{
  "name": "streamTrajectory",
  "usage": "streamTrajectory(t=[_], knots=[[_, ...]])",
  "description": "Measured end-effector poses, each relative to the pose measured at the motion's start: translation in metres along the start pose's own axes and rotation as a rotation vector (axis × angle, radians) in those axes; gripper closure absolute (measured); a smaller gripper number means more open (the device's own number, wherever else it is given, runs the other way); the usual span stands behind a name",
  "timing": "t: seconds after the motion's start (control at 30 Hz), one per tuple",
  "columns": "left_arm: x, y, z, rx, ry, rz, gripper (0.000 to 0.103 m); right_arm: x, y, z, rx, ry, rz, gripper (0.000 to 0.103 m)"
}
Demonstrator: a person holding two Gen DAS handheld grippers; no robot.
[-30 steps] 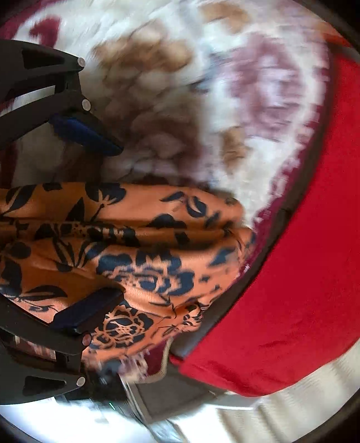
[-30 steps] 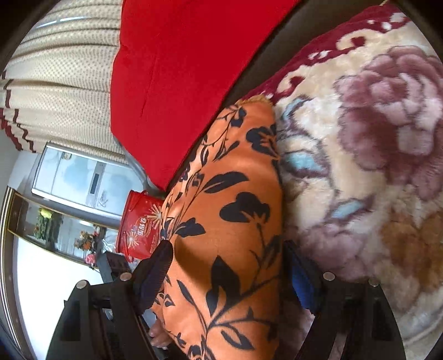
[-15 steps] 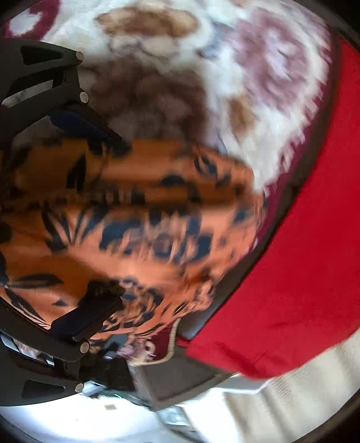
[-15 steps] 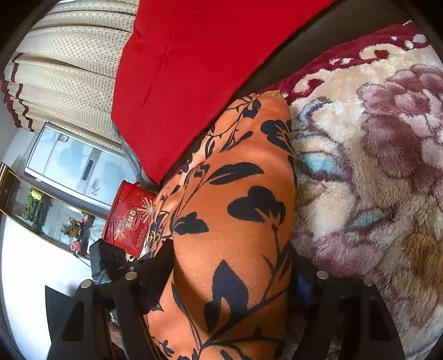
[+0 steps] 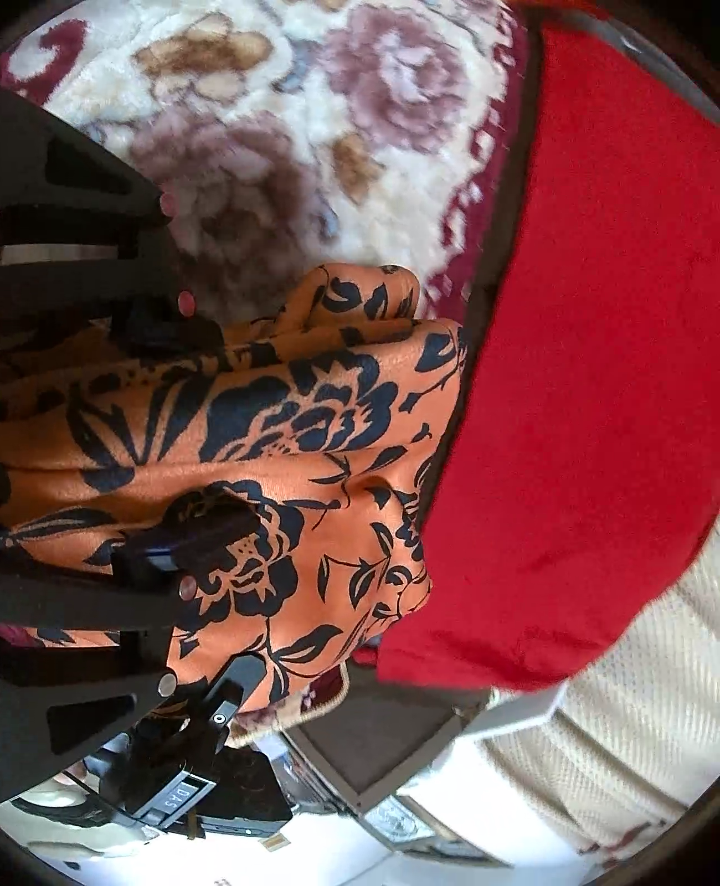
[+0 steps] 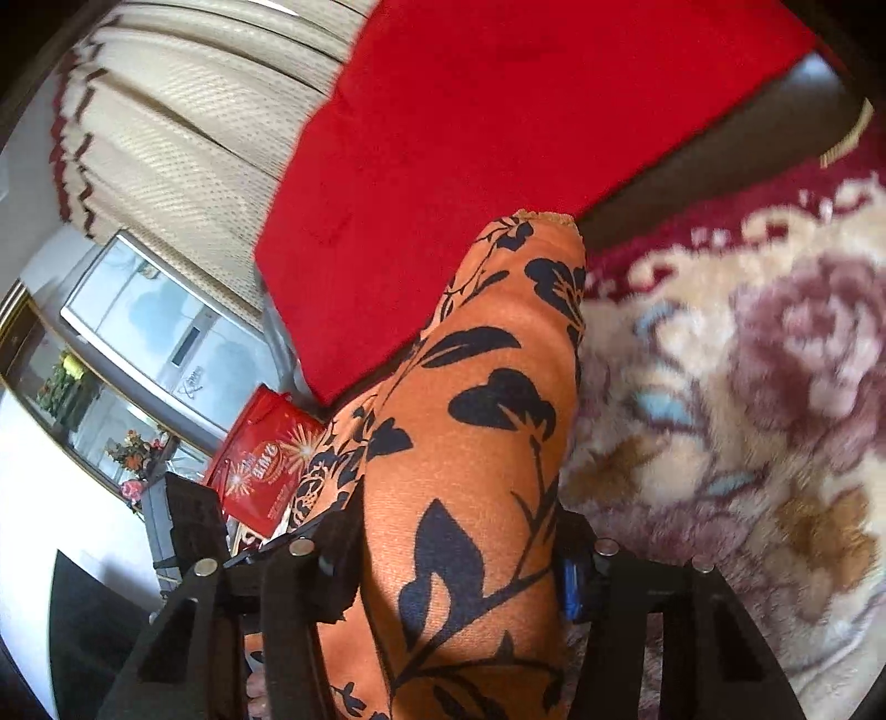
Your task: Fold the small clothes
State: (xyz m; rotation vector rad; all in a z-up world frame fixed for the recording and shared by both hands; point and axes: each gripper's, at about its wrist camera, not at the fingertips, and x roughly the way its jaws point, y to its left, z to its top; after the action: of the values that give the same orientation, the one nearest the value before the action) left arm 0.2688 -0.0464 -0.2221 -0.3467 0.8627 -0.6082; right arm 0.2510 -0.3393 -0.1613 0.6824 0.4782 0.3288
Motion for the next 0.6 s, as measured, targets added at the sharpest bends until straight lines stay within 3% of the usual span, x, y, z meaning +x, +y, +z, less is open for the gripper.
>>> streamTrajectory(t=[0.1,0.23,0.33,0.37,0.47,0.6], knots=[[0.004,-0.025,0.002,0.052,-0.024,-0.016,0.053,-0.024,-0.004,0.004,-0.007,-0.068,0.015,0.047],[0.032,-0.046,-0.001,0.122,-0.010,0.064,0.053,-0.042,-0.022,0.010,0.033,-0.114,0.008,0.047],[0.059,-0.042,-0.010,0.143,0.069,0.175,0.052,-0.036,-0.047,0.010,0.087,-0.078,-0.026,0.047],[0.063,-0.041,-0.011,0.159,0.072,0.199,0.045,-0.027,-0.060,0.009,0.123,-0.032,-0.040,0.046],[0.055,-0.039,-0.007,0.169,0.061,0.223,0.040,-0.016,-0.088,0.005,0.221,0.028,-0.080,0.038],[0.025,-0.042,-0.013,0.226,0.027,0.273,0.039,-0.040,-0.065,0.014,0.124,-0.025,-0.188,0.036]])
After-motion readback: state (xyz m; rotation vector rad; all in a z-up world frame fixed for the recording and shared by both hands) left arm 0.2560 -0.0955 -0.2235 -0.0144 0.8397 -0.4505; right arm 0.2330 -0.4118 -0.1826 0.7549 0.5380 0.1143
